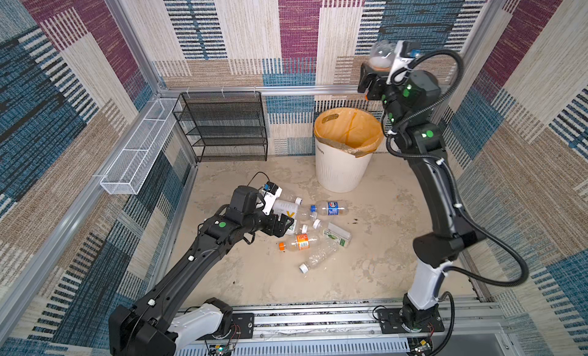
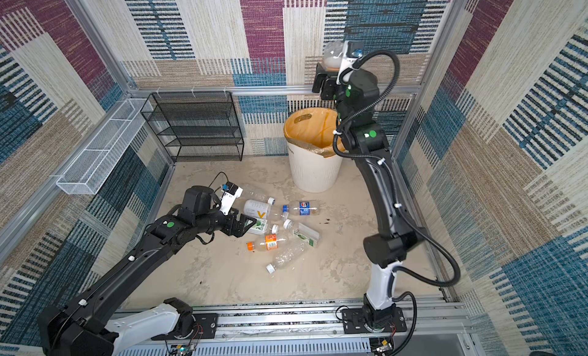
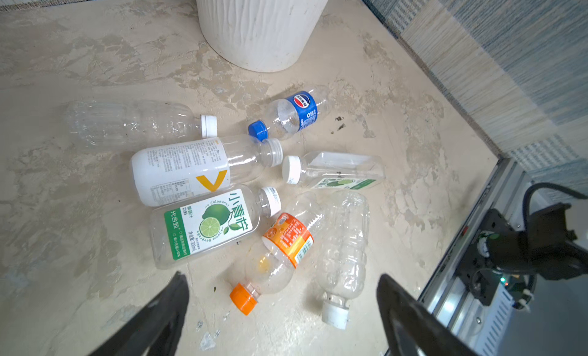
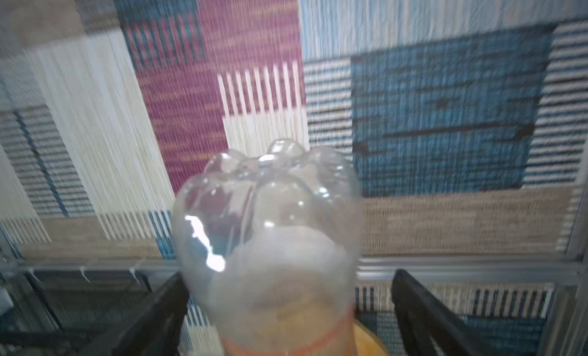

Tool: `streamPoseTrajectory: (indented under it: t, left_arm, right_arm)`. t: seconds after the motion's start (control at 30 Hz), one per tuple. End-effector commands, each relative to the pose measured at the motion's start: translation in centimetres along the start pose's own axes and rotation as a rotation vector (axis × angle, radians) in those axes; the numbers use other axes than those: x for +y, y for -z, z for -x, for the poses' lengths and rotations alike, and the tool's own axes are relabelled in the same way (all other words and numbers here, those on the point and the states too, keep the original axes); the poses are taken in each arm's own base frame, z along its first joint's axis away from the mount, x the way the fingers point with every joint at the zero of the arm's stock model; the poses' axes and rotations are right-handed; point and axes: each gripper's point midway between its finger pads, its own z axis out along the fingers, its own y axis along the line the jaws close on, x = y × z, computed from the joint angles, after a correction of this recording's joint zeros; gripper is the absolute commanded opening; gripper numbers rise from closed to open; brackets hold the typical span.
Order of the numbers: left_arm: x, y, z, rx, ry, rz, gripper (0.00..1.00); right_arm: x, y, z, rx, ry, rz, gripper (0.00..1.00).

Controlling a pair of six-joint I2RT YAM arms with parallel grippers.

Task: Throw the plastic bottles in the bin
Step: Throw the plastic bottle into the trash bin.

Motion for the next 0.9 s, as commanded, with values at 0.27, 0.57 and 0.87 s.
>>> streamPoseTrajectory:
  t: [0.27, 0.57, 0.87]
  left_arm:
    - [-0.6, -0.5, -4.3, 0.15, -0.08, -0.033, 0.97]
    - [-2.3, -3.1, -6.4, 0.275, -0.185, -0.094, 0.97]
    - [-2.6, -7.2, -8.1, 0.397, -0.245, -0.093, 0.97]
  right_arm:
    - [-6.3, 13.3, 5.5, -0.112, 0.019, -0.22, 0.99]
    - [-11.8, 22.4, -6.9, 0.02, -0.088, -0.398, 0.99]
    - [-11.9, 23.1, -21.6, 0.353, -0.172, -0.358, 0.99]
